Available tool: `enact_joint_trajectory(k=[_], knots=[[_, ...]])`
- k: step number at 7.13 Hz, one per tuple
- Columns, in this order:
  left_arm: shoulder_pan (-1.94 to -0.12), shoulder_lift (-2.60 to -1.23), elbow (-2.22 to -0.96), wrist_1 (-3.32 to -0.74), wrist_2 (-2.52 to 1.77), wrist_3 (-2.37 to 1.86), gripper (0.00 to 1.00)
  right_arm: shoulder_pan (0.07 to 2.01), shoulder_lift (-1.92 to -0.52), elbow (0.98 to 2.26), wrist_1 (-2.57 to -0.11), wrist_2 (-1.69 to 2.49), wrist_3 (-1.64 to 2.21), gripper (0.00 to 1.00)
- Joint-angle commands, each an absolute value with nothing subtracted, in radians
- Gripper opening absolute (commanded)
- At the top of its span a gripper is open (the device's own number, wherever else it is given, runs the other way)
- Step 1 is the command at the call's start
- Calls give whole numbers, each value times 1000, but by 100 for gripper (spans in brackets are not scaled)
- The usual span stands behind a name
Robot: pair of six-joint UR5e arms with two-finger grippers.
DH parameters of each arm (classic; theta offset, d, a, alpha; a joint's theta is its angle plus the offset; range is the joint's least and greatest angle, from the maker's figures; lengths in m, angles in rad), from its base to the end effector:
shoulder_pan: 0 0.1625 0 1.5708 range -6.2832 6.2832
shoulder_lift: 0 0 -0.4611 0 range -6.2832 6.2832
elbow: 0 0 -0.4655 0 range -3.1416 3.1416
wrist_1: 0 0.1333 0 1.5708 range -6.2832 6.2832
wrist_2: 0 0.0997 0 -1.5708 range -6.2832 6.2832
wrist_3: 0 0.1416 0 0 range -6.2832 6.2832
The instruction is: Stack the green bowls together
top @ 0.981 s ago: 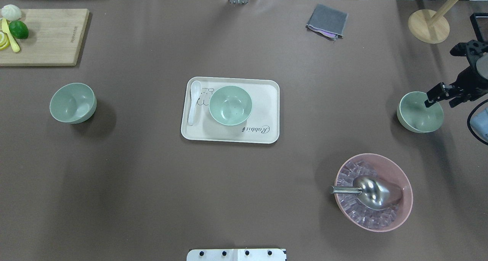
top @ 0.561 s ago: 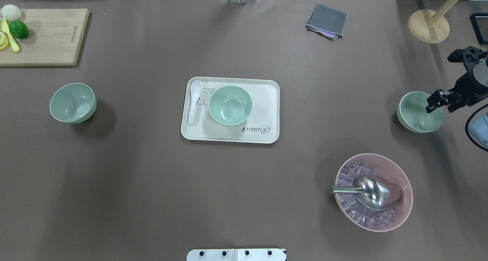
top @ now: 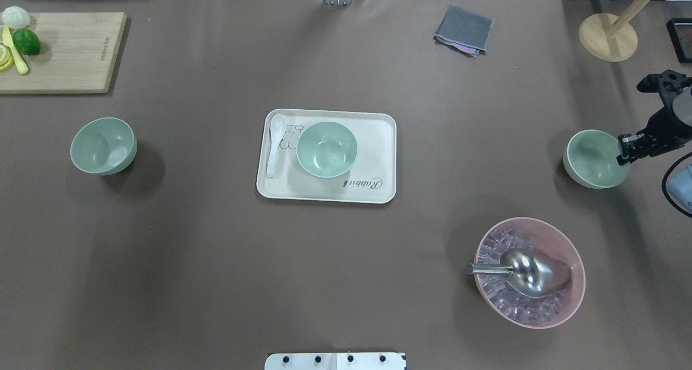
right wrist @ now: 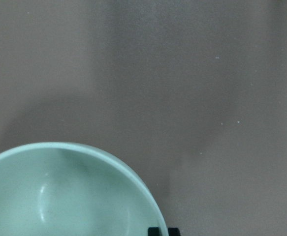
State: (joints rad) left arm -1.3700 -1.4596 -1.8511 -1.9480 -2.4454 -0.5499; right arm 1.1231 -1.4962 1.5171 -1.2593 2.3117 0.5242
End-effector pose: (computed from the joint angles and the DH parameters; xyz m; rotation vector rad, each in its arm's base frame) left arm 0.0836 -0.5341 0.5682 0.1624 0.9778 -0.0813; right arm -0.2379 -0.5825 0.6788 -0.0625 -0.7966 -0.0507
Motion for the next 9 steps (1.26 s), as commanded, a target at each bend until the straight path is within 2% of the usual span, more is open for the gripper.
enact_joint_trajectory(k=[1,3,5,7,9], knots=[[-1327,-1460,-1865,-1950,-2447,-595,98,1123,-1477,1563,-1273,2324,540,0],[-1299,-1489,-1879,-1950,-2425,-635,97,1138,-1349,1601,-1381,2403,630,0],[-1173,-1502,-1859,-1948,-2225,-650,93,1103,-1187,1650,-1468,2425,905,0],[-1140,-1627,-1681,-1953,-2218,-688,92,1005,-1096,1675,-1460,2408,1138,0],[-1091,-1705,-1587,-1956,-2220,-748,88,931,-1016,1684,-1456,2388,1299,0]])
